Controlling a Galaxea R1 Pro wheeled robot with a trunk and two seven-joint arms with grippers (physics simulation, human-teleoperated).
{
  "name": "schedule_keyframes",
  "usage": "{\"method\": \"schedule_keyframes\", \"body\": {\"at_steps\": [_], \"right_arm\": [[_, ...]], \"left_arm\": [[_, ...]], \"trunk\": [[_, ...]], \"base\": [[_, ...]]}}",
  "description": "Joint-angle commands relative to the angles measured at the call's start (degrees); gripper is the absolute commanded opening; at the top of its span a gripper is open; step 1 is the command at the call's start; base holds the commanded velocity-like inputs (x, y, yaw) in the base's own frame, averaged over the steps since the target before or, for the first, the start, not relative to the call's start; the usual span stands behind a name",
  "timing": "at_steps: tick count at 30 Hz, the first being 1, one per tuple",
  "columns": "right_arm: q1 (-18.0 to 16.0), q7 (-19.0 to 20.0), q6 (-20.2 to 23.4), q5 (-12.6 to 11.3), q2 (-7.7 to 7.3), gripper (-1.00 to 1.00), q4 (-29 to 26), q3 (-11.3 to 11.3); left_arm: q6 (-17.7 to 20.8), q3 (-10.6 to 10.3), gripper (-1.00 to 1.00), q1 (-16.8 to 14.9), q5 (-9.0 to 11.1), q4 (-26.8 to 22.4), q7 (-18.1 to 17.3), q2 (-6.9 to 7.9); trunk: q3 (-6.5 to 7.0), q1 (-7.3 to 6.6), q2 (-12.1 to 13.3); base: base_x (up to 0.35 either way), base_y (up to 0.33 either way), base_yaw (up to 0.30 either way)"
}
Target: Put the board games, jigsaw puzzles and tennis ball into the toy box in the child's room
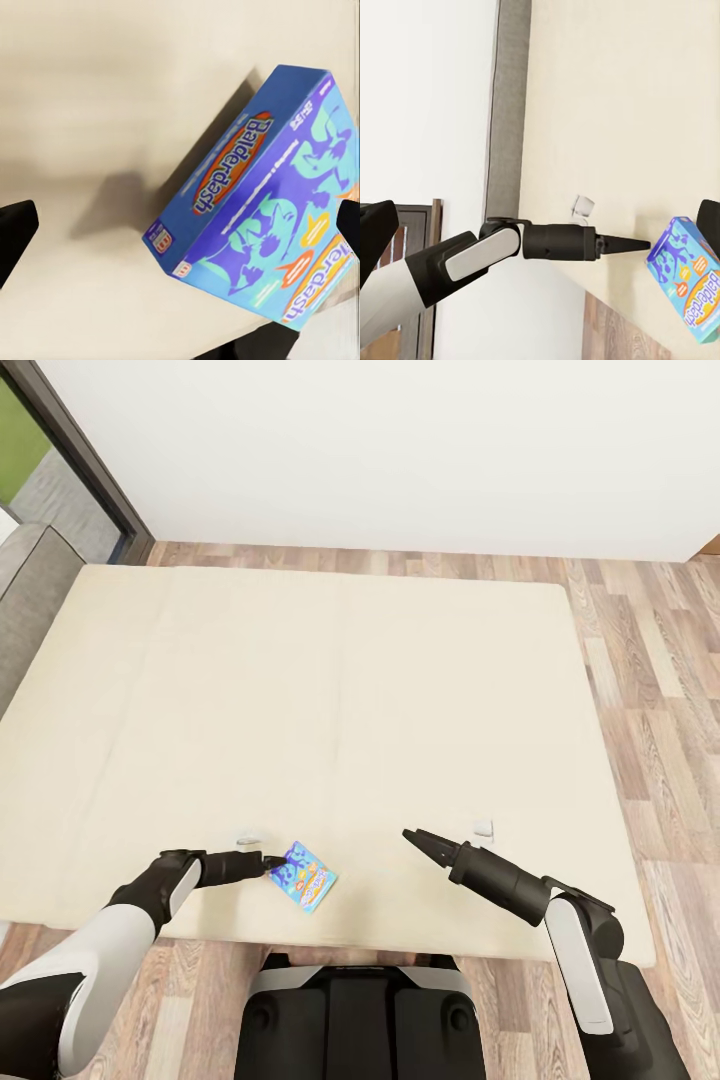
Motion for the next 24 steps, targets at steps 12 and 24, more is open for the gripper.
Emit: {"method": "schedule_keyframes", "body": {"at_steps": [12,24], "right_arm": [[0.0,0.2,0.4,-0.1,0.05,1.0,0.0,-0.1],[0.0,0.1,0.4,-0.1,0.05,1.0,0.0,-0.1]], "left_arm": [[2.5,0.4,1.0,0.0,-0.4,0.0,-7.9,0.05],[3.6,0.4,1.0,0.0,-0.4,0.0,-8.7,0.05]], "trunk": [[-0.06,0.03,-0.1],[-0.06,0.03,-0.1]], "base": [[0.0,0.0,0.0],[0.0,0.0,0.0]]}}
